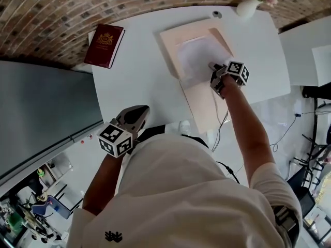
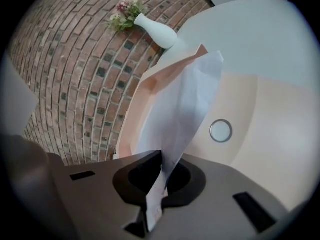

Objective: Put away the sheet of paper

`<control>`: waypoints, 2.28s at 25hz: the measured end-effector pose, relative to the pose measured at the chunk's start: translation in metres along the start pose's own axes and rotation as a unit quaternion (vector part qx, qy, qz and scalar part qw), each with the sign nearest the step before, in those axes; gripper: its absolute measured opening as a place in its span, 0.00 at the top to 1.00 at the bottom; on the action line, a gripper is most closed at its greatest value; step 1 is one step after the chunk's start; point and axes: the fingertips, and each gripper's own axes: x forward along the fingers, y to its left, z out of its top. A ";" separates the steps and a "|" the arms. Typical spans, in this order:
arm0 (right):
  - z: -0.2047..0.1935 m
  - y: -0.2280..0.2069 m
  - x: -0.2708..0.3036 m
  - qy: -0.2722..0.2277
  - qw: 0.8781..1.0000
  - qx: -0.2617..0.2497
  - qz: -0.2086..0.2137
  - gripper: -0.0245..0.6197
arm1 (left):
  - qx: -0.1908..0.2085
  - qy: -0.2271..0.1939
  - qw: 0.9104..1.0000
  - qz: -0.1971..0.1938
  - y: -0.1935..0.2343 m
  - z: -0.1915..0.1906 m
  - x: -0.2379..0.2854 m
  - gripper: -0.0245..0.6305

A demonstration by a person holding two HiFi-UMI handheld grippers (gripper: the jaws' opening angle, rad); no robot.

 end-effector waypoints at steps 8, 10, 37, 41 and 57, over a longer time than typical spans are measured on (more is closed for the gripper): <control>0.006 0.013 0.022 0.012 0.999 -0.031 -0.021 0.83 | -0.011 -0.005 1.000 0.008 0.010 -0.003 -0.008 0.93; 0.005 0.014 0.027 0.020 0.998 -0.049 -0.028 0.79 | -0.014 -0.006 1.000 0.009 0.011 -0.006 -0.009 0.93; -0.044 -0.003 -0.059 0.086 0.976 -0.196 -0.029 0.61 | 0.013 -0.009 1.000 -0.008 -0.064 -0.024 0.012 0.93; -0.063 -0.006 -0.092 0.089 0.969 -0.232 -0.012 0.65 | 0.023 -0.014 1.000 -0.010 -0.092 -0.026 0.022 0.93; -0.152 -0.046 -0.222 0.076 0.917 -0.391 0.031 0.92 | 0.017 -0.011 0.999 0.034 -0.165 -0.064 0.050 0.93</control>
